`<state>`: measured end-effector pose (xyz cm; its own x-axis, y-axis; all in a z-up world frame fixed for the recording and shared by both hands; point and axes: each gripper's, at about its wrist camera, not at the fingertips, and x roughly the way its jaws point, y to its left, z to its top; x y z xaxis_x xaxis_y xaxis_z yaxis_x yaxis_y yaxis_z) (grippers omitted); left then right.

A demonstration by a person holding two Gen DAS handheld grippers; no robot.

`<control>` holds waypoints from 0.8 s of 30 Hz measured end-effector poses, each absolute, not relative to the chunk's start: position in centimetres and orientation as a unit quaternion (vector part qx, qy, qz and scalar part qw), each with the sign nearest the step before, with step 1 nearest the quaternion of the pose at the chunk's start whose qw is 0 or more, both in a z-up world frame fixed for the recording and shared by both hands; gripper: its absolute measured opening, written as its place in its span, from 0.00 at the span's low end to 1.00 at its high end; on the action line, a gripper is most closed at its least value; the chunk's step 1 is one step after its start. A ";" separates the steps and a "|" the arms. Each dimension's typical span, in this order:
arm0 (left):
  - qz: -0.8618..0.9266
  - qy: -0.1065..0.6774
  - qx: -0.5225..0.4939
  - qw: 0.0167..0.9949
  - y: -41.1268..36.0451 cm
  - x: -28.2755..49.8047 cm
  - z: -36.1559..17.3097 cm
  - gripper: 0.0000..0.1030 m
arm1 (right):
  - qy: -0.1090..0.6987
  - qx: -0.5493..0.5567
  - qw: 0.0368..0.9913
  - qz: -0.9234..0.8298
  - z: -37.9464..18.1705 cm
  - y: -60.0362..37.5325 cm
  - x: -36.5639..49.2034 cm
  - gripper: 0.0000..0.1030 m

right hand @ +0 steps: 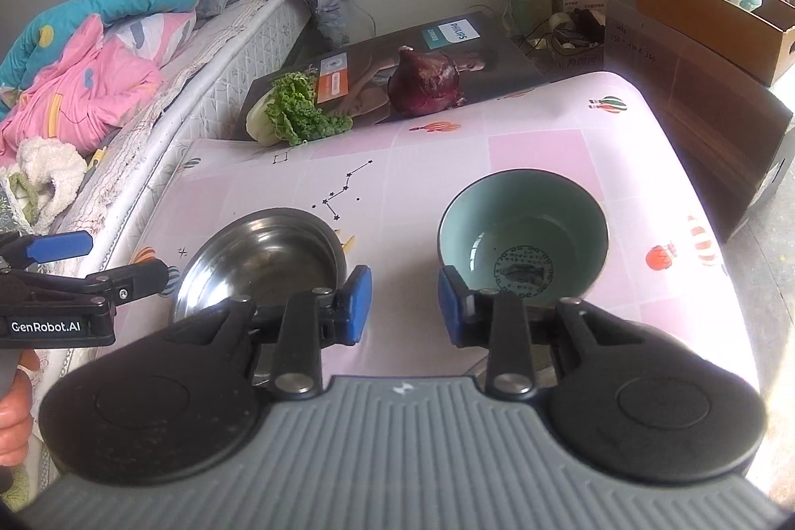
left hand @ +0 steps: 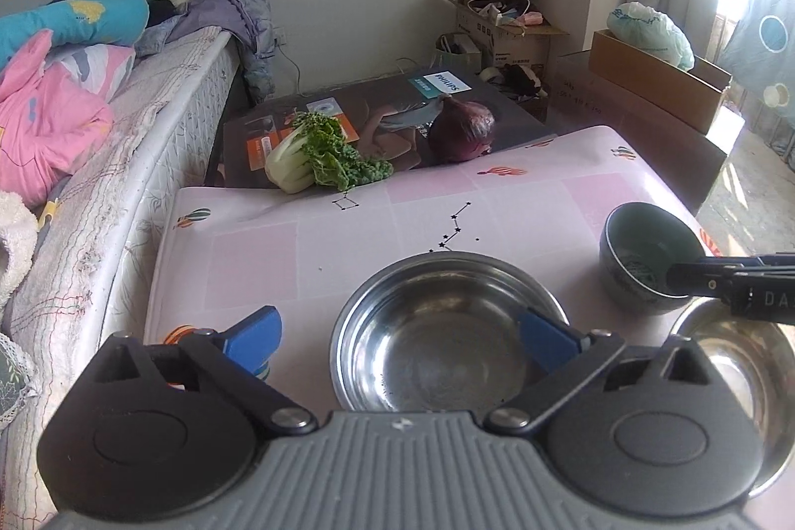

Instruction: Organize plates and bowls

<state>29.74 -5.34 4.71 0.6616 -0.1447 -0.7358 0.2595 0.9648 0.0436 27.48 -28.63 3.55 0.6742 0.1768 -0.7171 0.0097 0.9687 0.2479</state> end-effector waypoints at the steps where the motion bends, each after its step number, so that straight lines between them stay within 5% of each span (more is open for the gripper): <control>1: -0.123 0.394 0.067 0.908 -5.8 29.7 4.9 1.00 | 0.398 0.114 0.909 0.040 3.8 -29.3 27.2 0.29; 16: -0.208 0.397 0.089 0.889 -17.0 33.3 3.2 0.99 | 0.407 0.127 0.904 -0.042 2.9 -38.3 27.9 0.31; 20: -0.207 0.419 0.103 0.878 -19.3 34.7 1.6 0.92 | 0.419 0.141 0.896 -0.044 1.3 -39.3 29.6 0.31; 24: -0.196 0.453 0.107 0.863 -20.6 36.3 -0.2 0.73 | 0.427 0.151 0.891 -0.040 0.3 -39.5 31.5 0.31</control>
<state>36.31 -20.59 -0.18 0.5123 -0.2416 -0.8241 0.4354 0.9002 0.0068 31.48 -39.47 0.28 0.6315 0.0577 -0.7732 0.1999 0.9514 0.2343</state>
